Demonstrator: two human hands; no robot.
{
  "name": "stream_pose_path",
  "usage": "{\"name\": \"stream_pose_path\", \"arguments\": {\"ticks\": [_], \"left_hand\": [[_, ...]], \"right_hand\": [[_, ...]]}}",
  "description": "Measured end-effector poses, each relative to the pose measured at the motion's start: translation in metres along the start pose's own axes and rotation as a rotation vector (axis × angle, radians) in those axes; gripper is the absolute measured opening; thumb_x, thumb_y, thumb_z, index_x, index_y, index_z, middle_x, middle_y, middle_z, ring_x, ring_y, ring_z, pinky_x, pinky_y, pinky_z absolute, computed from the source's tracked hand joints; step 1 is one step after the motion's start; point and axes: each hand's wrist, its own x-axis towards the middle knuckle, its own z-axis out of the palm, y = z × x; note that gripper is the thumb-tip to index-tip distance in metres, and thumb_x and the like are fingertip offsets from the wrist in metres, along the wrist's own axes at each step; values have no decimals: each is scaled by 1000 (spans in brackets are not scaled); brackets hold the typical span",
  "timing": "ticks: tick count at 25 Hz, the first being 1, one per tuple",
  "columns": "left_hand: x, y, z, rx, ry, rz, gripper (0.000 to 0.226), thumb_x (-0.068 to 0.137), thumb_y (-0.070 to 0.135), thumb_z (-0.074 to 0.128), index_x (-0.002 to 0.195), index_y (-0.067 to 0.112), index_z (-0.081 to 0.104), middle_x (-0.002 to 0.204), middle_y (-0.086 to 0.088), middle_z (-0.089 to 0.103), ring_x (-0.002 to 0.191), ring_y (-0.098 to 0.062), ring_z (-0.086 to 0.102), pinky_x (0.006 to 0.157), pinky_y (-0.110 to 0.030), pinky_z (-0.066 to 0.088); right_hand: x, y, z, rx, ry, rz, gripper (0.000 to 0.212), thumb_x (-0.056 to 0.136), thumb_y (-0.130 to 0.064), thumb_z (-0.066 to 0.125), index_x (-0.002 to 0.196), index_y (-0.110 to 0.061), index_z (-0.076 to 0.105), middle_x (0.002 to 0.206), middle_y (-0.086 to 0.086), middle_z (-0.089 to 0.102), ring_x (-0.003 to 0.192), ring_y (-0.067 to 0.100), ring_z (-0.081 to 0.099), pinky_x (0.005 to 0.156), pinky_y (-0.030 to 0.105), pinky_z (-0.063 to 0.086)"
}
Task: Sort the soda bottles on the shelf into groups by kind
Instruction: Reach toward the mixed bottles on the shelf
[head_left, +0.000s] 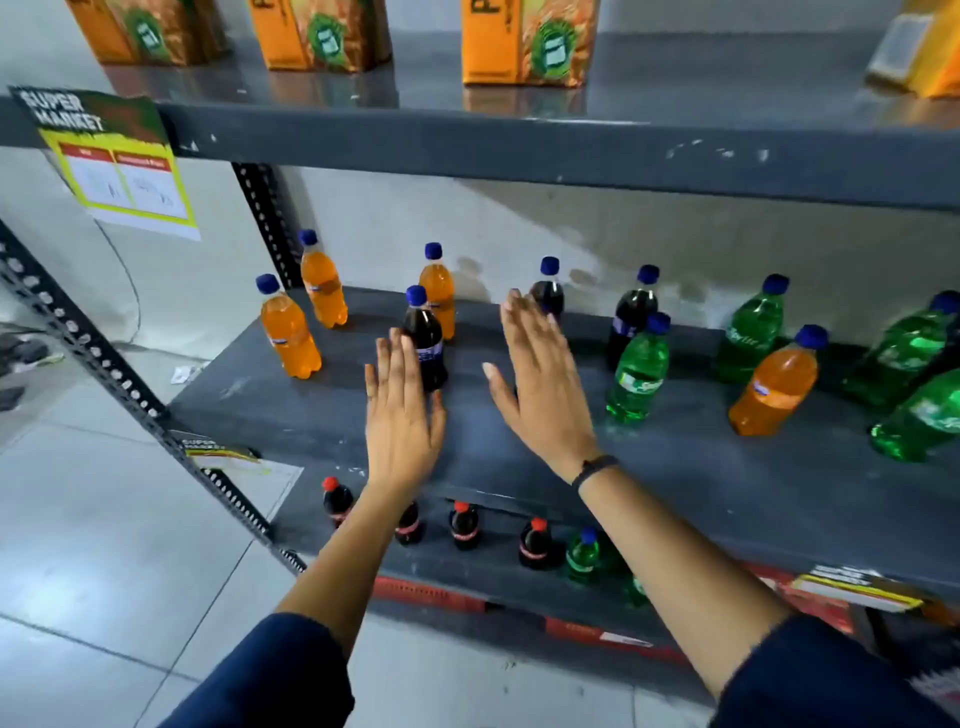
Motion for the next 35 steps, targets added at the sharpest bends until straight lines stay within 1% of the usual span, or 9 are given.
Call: {"name": "stream_pose_path", "arguments": {"ticks": [4,9,14,19,23,28,31,33,35], "left_hand": [[9,-66,25,96,-271,-263,63,94,24,36,145,3,4,157,-17,9,146,-30,2,120,-47,6],[15,-84,46,195,-475,-249,62,95,32,30,145,3,7,158,-16,10,146,-28,4,119,-46,3],[17,-88,47,245,-517,-225,58,96,31,27,144,3,13,157,-16,14,146,-27,9,120,-46,7],[13,-88,48,285,-537,-208,58,96,31,25,144,2,13,157,-15,15,145,-27,10,119,-47,7],[14,-87,49,278,-545,-209,58,96,31,23,145,3,12,157,-15,13,146,-27,7,120,-46,5],[14,-90,48,250,-534,-229,57,96,30,25,145,3,15,157,-15,14,146,-28,8,120,-47,6],[13,-90,50,249,-532,-223,57,96,30,25,145,3,15,157,-15,14,146,-28,8,120,-47,5],[13,-92,52,247,-521,-225,56,96,30,26,144,2,16,157,-16,15,146,-28,8,120,-47,6],[13,-92,52,240,-505,-234,56,96,29,27,144,2,18,157,-16,16,146,-28,9,120,-47,6]], "right_hand": [[52,-21,57,411,-306,306,78,87,-24,63,146,-5,15,149,19,34,137,29,34,111,31,27],[77,-18,123,515,-511,552,93,72,-21,78,144,-12,20,145,17,39,132,34,39,105,39,37],[59,-18,123,549,-333,660,68,65,-21,83,124,-13,50,123,10,63,115,26,57,88,24,41],[-1,-11,51,417,-199,678,64,61,-30,85,117,-16,56,104,1,69,100,17,62,76,5,38],[-41,17,3,332,-99,826,63,60,-30,86,114,-16,58,107,4,71,100,18,64,78,14,42],[-45,38,2,327,-89,818,63,63,-31,84,116,-15,55,108,4,70,103,19,64,82,24,48],[-55,41,-2,400,-82,795,73,63,-36,84,125,-18,51,114,-3,64,106,11,60,84,13,44],[-75,42,-9,367,69,797,74,68,-42,79,130,-19,46,120,-4,53,108,5,52,89,9,41],[-97,53,-16,270,339,834,68,75,-38,74,130,-14,43,121,3,45,108,7,47,95,13,39]]}}
